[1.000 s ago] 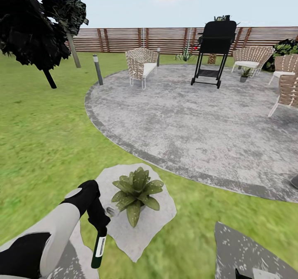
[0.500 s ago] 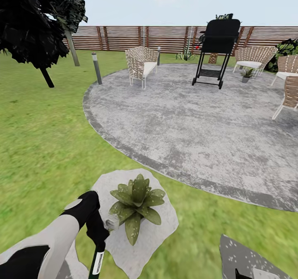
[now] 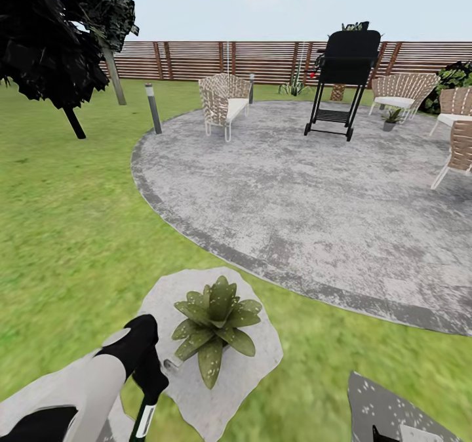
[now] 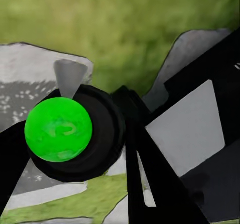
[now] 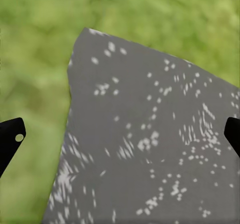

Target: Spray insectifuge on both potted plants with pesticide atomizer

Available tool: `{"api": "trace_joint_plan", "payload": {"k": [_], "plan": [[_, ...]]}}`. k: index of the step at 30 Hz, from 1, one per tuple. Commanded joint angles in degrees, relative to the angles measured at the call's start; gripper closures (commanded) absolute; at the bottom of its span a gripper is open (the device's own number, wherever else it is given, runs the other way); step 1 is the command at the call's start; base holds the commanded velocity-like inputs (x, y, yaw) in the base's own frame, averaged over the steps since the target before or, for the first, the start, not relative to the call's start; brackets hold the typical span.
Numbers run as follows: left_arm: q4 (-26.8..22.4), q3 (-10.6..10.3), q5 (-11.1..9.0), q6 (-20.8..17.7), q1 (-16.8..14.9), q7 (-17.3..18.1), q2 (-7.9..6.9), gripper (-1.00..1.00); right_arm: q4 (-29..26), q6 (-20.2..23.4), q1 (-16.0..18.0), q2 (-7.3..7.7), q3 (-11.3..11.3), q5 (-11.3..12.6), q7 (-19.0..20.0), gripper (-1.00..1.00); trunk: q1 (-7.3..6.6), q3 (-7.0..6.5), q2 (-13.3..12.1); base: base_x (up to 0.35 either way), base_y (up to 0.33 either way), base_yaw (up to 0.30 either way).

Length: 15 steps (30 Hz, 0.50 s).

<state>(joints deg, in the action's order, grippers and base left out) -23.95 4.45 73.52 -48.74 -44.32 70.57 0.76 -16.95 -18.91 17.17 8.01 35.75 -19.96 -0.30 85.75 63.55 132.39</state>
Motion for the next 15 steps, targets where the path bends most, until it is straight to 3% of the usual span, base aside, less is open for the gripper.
{"api": "trace_joint_plan", "payload": {"k": [1, 7, 15], "plan": [[-0.10, 0.53, -0.23, -0.20, 0.01, -0.16, 0.20, 1.00, 0.08, -0.25, 0.06, -0.03, 0.41, -0.60, -0.01, -1.00, -0.01, 0.04, 0.02, 0.000, 0.000, 0.000], [0.09, 0.29, -8.51, 4.46, 0.10, -0.85, 0.22, 1.00, 0.10, -0.25, 0.06, -0.04, 0.37, -0.60, 0.04, -1.00, -0.01, 0.04, 0.02, 0.000, 0.000, 0.000], [0.08, 0.20, -9.37, 4.71, 0.12, -0.87, 0.31, 1.00, 0.08, -0.25, 0.06, -0.10, 0.38, -0.60, 0.01, -1.00, -0.01, 0.04, 0.02, 0.000, 0.000, 0.101]]}}
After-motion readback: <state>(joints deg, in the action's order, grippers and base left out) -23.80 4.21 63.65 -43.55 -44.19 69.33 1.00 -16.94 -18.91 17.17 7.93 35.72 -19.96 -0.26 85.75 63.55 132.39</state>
